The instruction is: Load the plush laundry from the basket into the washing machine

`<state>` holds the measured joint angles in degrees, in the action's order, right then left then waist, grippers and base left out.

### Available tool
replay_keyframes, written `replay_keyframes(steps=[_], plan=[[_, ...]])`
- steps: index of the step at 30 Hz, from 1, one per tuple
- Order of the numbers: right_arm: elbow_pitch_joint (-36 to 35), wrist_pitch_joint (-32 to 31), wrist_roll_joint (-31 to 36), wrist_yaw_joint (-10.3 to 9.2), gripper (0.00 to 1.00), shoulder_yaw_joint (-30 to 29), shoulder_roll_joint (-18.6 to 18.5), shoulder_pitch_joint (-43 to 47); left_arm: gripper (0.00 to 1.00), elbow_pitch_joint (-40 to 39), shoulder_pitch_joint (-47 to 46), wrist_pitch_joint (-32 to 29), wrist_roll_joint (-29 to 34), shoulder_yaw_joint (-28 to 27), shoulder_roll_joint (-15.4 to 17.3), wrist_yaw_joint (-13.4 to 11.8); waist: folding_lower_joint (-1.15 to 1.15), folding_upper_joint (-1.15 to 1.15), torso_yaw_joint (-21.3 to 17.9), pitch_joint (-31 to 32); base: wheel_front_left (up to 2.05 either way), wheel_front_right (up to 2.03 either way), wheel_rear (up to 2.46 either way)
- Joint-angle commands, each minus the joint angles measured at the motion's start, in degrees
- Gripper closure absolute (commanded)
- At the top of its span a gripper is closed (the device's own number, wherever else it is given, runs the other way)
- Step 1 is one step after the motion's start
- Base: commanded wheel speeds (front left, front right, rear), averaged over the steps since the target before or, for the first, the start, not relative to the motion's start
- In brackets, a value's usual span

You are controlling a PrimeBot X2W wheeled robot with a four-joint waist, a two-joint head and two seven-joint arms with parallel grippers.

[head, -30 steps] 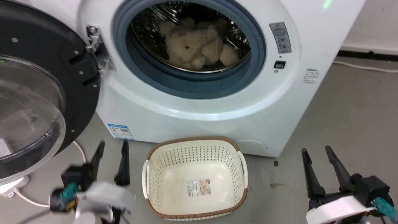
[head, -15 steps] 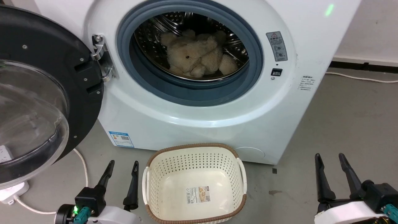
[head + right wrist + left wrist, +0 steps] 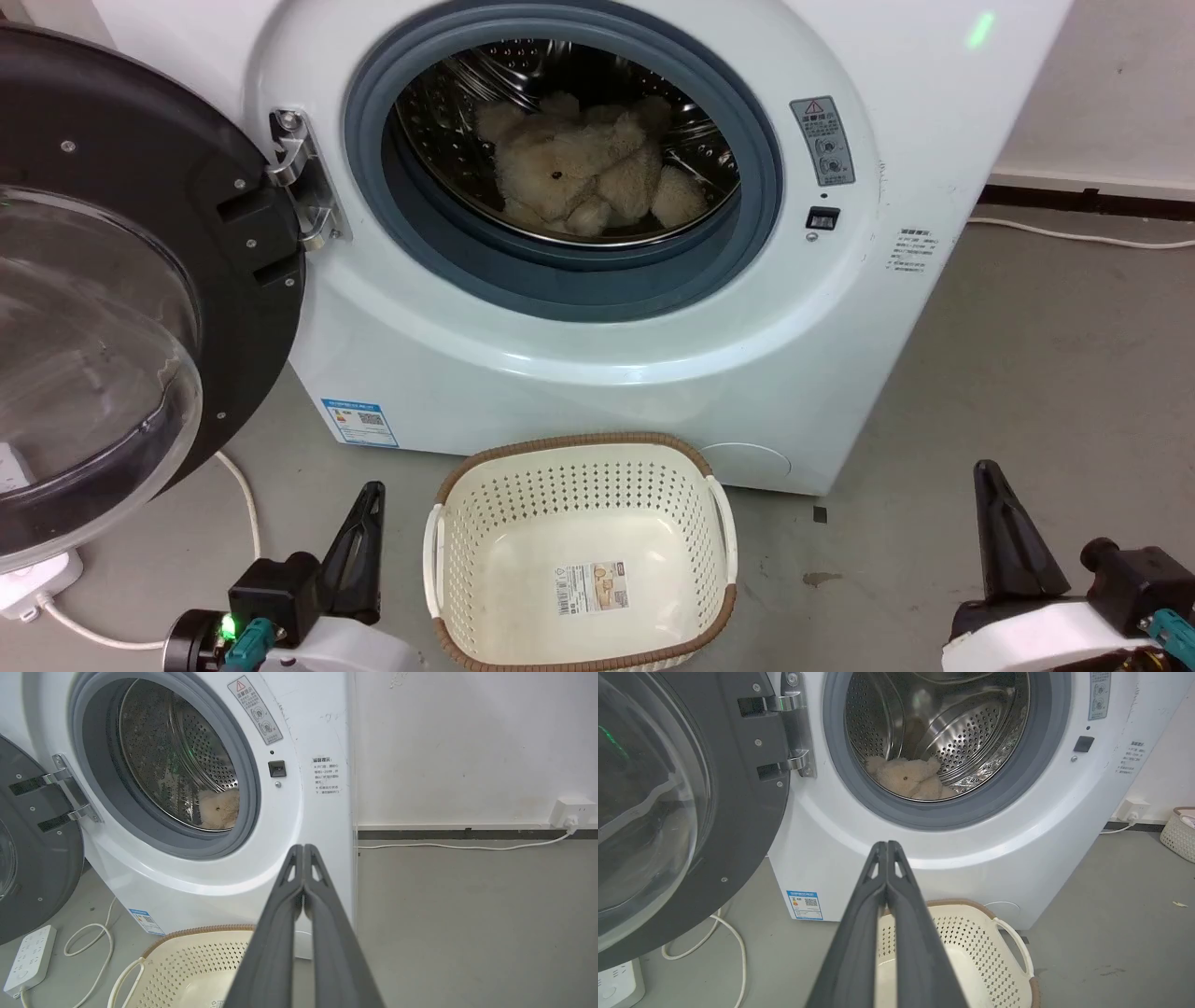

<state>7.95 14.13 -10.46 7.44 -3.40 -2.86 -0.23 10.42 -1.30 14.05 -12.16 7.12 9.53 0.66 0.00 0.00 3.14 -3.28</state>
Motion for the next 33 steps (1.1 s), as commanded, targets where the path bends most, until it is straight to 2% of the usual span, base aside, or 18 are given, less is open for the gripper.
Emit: replay_keyframes(steps=[1,33], plan=[[-0.4,-0.3,0.5,0.0,1.0,0.1,0.0,0.0,1.0,-0.4,0.1,-0.3,0.6,-0.2,-0.4,0.0,0.0,0.0,0.0,0.0,0.0,0.0,0.0],[-2.5,-4.1,3.2,0.01,1.0,1.0,0.0,0.1,1.0,-3.2,0.4,-4.0,3.8,-2.1,-2.1,-0.2,0.0,0.0,-0.9,0.9,0.0,0.0,0.0]])
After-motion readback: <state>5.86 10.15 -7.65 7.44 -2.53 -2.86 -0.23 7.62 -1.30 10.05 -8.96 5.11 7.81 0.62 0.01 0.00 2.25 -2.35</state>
